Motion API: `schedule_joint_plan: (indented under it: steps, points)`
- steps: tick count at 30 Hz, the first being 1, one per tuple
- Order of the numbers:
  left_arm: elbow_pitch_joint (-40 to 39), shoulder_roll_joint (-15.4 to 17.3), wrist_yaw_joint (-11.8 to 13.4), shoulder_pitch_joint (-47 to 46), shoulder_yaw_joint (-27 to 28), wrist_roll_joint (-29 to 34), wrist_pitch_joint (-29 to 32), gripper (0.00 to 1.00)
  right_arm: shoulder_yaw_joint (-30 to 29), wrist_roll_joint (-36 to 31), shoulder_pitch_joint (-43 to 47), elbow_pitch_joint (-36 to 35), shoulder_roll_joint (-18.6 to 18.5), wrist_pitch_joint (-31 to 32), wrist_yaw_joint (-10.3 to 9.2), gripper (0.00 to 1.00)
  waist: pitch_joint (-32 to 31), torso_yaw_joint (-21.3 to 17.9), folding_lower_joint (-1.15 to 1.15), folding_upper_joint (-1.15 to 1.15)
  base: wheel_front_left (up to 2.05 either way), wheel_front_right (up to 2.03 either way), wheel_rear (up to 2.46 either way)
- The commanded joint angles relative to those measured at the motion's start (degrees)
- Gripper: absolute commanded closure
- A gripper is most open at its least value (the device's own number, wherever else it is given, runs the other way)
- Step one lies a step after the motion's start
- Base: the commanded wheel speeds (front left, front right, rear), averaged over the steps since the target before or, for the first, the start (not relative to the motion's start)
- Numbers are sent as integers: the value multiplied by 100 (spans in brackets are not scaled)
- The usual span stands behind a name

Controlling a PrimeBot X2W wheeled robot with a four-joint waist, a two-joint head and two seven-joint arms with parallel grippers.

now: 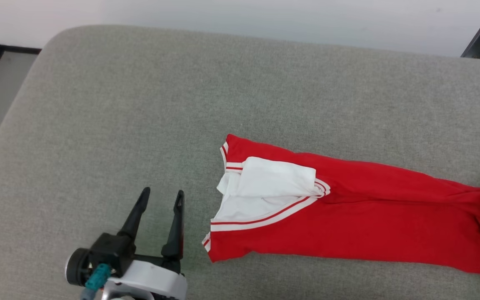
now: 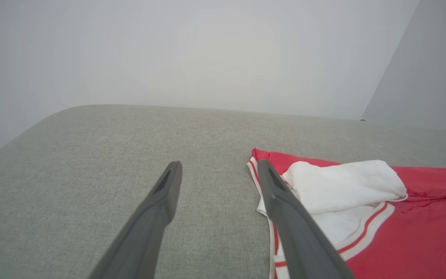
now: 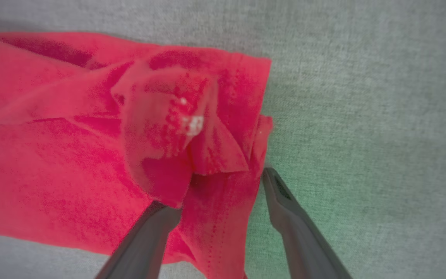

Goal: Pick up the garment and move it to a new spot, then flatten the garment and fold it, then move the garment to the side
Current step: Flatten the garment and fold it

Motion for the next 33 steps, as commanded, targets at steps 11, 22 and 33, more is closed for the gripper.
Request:
schedule_joint_plan:
  steps: [11,22,33]
  points:
    - [480,-445,-386,-41,462,532,-22,0,114,-205,-140,399,336,-245,-6,100,218,-3,0,0,0,0,0]
    - [610,-711,-724,-7,899,845,-22,0,16,-34,-369,294,205,-619,-7,100,209,-208,0,0,0,0,0]
    - [561,-831,-879,-86,1170,1072,-22,0,-1017,-44,-206,519,-285,-1244,-7,100,292,-490,0,0,0,0,0]
